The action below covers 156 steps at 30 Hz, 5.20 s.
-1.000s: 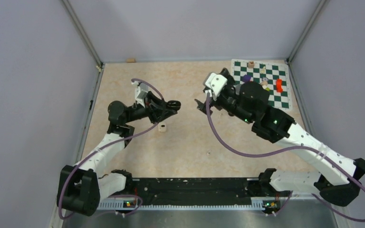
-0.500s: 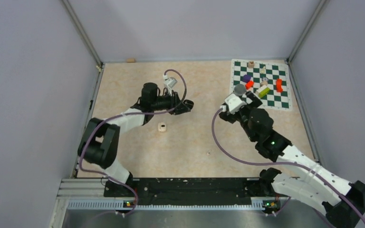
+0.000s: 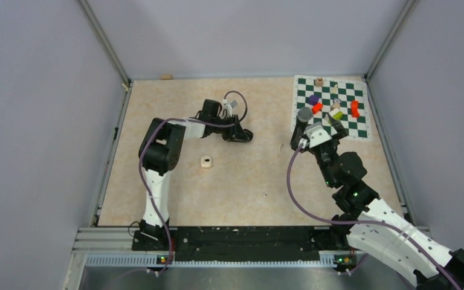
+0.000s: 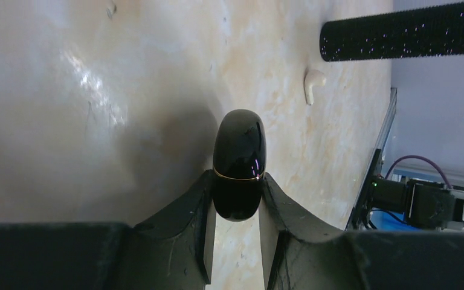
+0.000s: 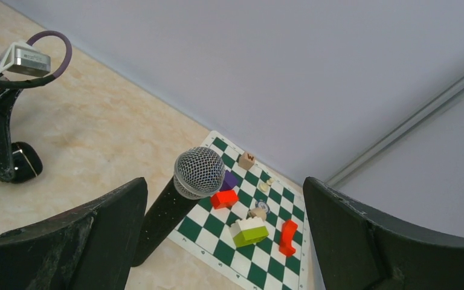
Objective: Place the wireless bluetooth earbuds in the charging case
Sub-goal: Place the charging case with the earbuds at the center of the board, then pick up the charging case from the center of the board, then pass from the left arm to the right
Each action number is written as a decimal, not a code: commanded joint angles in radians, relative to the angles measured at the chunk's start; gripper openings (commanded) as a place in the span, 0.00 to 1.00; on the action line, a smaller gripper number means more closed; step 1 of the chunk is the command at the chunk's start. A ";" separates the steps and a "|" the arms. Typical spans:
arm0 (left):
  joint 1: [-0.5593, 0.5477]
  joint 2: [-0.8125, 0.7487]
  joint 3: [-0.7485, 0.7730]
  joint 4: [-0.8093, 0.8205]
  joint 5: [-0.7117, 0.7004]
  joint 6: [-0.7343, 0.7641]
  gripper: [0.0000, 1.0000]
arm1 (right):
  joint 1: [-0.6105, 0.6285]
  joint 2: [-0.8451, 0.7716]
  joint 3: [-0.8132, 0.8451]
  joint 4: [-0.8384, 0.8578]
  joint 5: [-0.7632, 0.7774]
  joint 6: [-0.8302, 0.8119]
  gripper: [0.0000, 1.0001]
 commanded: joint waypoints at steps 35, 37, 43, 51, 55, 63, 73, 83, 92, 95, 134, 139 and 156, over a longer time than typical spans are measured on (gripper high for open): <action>0.096 -0.501 -0.156 -0.691 -0.575 0.699 0.99 | -0.051 0.039 -0.038 0.128 0.024 -0.027 0.99; 0.095 -0.457 -0.147 -0.748 -0.581 0.696 0.99 | -0.060 0.038 -0.037 0.125 0.023 -0.024 0.99; 0.095 -0.395 -0.128 -0.808 -0.525 0.701 0.99 | -0.094 0.031 -0.039 0.116 0.014 -0.017 0.99; 0.094 -0.341 -0.101 -0.837 -0.400 0.704 0.99 | -0.125 0.027 -0.036 0.104 0.002 -0.003 0.99; 0.073 -0.299 -0.069 -0.856 -0.353 0.713 0.99 | -0.124 0.034 -0.041 0.116 0.006 -0.011 0.98; 0.011 -0.230 0.028 -0.899 -0.341 0.773 0.99 | -0.125 0.043 -0.044 0.123 0.009 -0.018 0.99; -0.065 -0.204 0.135 -1.015 -0.198 0.854 0.99 | -0.126 0.041 -0.046 0.125 0.011 -0.022 0.98; -0.045 -0.475 0.068 -0.907 -0.397 0.831 0.99 | -0.125 0.036 -0.046 0.114 -0.003 -0.014 0.98; -0.043 -0.439 -0.055 -0.864 -0.567 0.734 0.99 | -0.127 0.033 -0.042 0.105 -0.003 -0.008 0.98; -0.043 -0.412 -0.069 -0.848 -0.597 0.712 0.99 | -0.126 0.033 -0.041 0.103 -0.002 -0.007 0.98; -0.054 -0.425 0.054 -0.912 -0.562 0.729 0.50 | -0.127 0.117 0.253 -0.305 -0.235 0.222 0.98; -0.053 -0.574 0.136 -0.899 -0.451 0.789 0.50 | -0.127 0.239 0.522 -0.515 -0.430 0.334 0.98; -0.084 -0.941 0.037 -0.621 -0.150 0.816 0.48 | -0.127 0.628 0.822 -0.503 -1.016 0.899 0.91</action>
